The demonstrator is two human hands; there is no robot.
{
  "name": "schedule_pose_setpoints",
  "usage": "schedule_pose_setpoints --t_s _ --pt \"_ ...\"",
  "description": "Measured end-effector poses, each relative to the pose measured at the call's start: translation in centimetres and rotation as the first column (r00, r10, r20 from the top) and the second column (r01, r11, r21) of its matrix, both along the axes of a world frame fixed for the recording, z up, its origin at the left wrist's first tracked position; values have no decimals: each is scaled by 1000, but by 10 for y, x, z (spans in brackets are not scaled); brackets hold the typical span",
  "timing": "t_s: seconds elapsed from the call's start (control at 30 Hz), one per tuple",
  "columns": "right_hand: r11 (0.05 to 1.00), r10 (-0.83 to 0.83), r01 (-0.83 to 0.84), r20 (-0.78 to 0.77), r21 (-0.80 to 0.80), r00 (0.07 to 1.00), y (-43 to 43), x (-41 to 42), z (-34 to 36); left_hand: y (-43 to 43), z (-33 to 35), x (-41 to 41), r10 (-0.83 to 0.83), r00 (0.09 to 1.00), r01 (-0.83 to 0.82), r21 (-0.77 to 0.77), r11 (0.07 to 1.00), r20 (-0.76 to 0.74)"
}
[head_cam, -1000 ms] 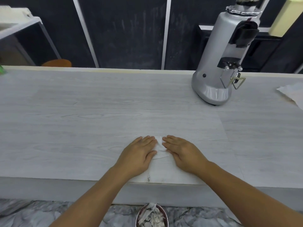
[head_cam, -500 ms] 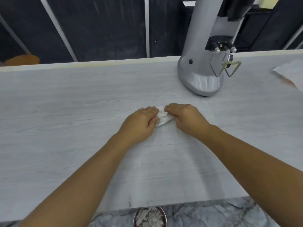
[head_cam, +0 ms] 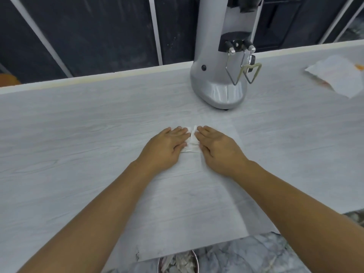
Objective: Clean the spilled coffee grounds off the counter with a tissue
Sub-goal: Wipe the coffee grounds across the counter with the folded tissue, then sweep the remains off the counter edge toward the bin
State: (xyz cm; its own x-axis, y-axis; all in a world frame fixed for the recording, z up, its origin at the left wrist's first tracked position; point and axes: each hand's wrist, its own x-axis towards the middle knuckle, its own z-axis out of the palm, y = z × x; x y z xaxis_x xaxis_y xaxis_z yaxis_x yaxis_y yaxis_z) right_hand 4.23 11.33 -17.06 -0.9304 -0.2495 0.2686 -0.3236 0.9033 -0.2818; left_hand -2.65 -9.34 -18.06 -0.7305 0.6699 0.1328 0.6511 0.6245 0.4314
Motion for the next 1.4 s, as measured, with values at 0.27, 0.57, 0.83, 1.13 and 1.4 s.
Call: schedule_pose_setpoints --t_s 0.27,0.57,0.83,1.13,1.4 --pt "997 -73 73 50 3 996 -24 30 -9 -31 1 31 38 999 -40 36 999 28" --pt "999 41 -42 96 11 995 -83 84 -9 -106 1 101 98 995 -98 3 995 11" --pt "984 155 -162 89 73 984 -124 126 -10 -162 0 170 161 986 -163 -85 983 -38" --pt "979 196 -200 77 44 978 -139 174 -9 -175 -4 223 189 979 -193 -50 980 -69" --pt "979 201 -201 -29 -13 979 -144 212 -13 -172 -11 260 191 974 -185 64 981 -120"
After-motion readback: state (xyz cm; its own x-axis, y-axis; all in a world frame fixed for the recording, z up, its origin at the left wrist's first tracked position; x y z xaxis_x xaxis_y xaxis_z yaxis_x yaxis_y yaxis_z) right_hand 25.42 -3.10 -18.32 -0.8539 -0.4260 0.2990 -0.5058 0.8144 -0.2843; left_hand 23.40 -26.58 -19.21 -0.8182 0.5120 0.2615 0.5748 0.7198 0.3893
